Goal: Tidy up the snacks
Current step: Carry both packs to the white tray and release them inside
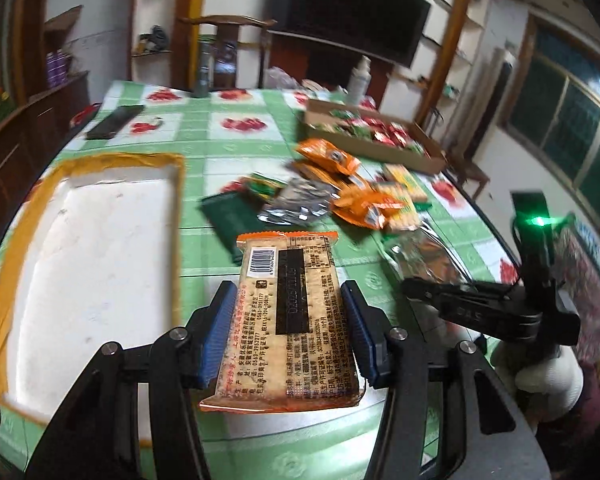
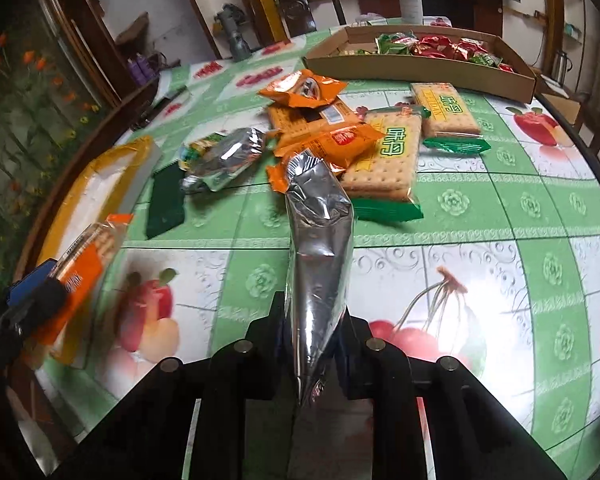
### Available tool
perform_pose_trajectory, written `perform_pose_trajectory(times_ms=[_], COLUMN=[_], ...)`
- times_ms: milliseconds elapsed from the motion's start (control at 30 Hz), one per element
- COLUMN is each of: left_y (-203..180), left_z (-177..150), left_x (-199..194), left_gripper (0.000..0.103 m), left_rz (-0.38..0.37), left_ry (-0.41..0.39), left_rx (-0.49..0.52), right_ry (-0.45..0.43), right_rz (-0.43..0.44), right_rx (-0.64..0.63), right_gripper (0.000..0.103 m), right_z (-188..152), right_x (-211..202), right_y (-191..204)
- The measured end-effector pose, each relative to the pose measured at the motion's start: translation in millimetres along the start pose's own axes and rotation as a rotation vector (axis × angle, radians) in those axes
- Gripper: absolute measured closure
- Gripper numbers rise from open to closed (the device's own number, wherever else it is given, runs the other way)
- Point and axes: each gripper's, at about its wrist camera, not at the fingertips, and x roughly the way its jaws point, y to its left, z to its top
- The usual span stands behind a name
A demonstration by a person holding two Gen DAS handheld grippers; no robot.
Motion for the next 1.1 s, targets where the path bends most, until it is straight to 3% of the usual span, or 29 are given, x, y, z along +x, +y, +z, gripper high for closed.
perform_pose_trajectory(times_ms=[267, 500, 700, 900, 1100], left_y=[70.9, 142.0, 169.3, 177.4, 170.8], left_z=[-4.8, -13.8, -26.9, -32.8, -28.2], left_x=[-26.8, -28.6, -23.4, -23.6, -44.2], left_gripper=[0.051, 0.051, 0.051, 0.051, 0.049], left_rz=[0.151, 0.289, 0.302, 0.302, 0.292], left_ry=[-0.052, -0.039, 0.002, 0.024, -0.035], left_rx=[-0.13, -0.255, -0.305, -0.333, -0.327], right_ry=[-0.069, -0.011, 0.107, 0.186, 0.217], right_rz=[0.14, 0.288, 0.41, 0.433, 0.424], right_rx=[-0.084, -0.227, -0.271, -0.322, -0.361], right_gripper=[0.082, 0.082, 0.082, 0.082, 0.076], right_z=[0.7, 13.2, 14.0, 6.5, -6.5], right_x=[-37.4, -31.7, 6.3, 50.1, 69.9], right_y=[41.5, 125.2, 187.6, 236.4, 256.8])
